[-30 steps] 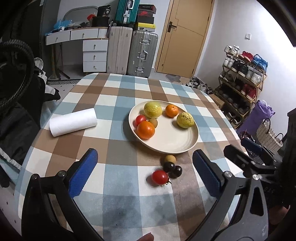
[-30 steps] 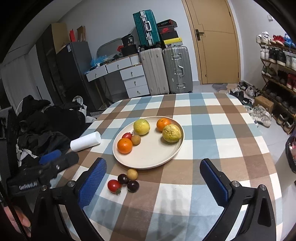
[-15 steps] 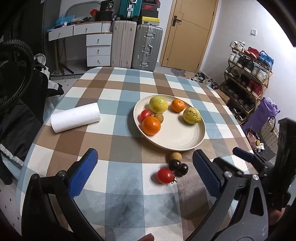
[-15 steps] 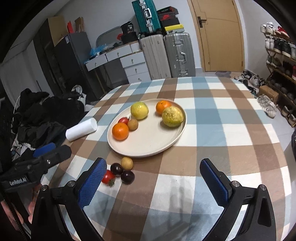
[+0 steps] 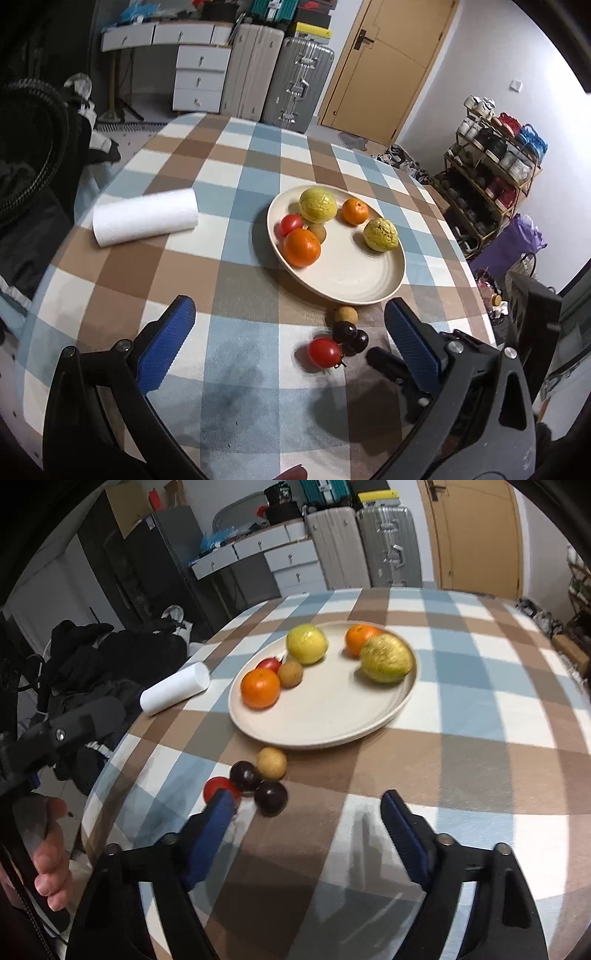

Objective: Organize fruits
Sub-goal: 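Withdraw both grippers and move the right gripper toward a dark plum, then lower the right gripper onto the dark plum and close it, then lower the left gripper onto the other dark plum and close it while the right gripper holds its plum, then carry both dark plums over the white plate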

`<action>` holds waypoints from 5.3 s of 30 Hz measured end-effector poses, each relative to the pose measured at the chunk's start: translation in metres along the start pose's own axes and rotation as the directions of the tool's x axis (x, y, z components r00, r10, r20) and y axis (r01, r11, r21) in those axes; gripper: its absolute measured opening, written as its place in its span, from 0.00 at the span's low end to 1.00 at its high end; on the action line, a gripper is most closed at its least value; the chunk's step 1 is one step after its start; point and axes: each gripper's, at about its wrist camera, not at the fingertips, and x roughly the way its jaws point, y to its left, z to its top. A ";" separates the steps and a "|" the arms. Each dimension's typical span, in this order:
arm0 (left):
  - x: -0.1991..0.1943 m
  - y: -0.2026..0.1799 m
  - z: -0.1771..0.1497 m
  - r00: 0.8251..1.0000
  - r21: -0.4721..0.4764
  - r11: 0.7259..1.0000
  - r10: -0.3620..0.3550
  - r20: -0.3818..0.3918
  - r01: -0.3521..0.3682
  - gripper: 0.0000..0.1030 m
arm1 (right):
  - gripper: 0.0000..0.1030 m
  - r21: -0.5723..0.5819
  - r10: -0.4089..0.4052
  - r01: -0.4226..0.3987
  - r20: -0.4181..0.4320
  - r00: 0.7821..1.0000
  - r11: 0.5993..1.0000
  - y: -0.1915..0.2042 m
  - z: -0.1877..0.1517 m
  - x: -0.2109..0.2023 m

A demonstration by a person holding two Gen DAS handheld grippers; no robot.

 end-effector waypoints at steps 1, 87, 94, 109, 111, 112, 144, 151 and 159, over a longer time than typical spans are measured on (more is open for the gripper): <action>0.001 0.001 0.000 1.000 -0.008 1.000 -0.003 -0.005 0.003 0.99 | 0.71 -0.007 0.008 -0.008 -0.007 1.000 1.000 0.002 0.000 0.002; 0.086 -0.087 -0.049 0.968 0.497 0.861 0.021 -0.249 0.110 0.38 | 0.24 0.143 -0.019 0.012 0.051 0.998 0.990 -0.051 0.009 -0.037; 0.087 -0.068 -0.030 0.959 0.398 0.906 -0.027 -0.281 0.142 0.40 | 0.24 0.147 -0.012 0.003 0.059 0.998 0.989 -0.053 0.009 -0.040; 0.077 -0.095 -0.037 0.950 0.634 0.738 -0.033 -0.310 0.232 0.77 | 0.24 0.171 -0.002 -0.008 0.060 0.998 0.985 -0.057 0.009 -0.041; 0.079 -0.101 -0.043 0.945 0.687 0.686 -0.004 -0.327 0.241 0.77 | 0.24 0.170 -0.004 -0.006 0.058 0.998 0.985 -0.057 0.009 -0.041; 0.080 -0.103 -0.044 0.942 0.695 0.675 0.000 -0.335 0.247 0.77 | 0.24 0.169 -0.004 -0.006 0.056 0.998 0.986 -0.057 0.009 -0.041; 0.080 -0.111 -0.004 0.902 0.629 0.698 -0.054 -0.429 0.341 0.20 | 0.24 0.203 -0.018 0.008 0.045 0.999 0.979 -0.069 0.008 -0.036; 0.095 -0.097 0.052 0.904 0.497 0.793 -0.150 -0.401 0.352 0.20 | 0.24 0.193 -0.007 -0.008 0.076 0.997 0.981 -0.063 0.014 -0.041; 0.128 -0.094 0.120 0.904 0.368 0.862 -0.206 -0.374 0.349 0.20 | 0.24 0.130 0.043 -0.056 0.098 0.994 0.990 -0.038 0.038 -0.031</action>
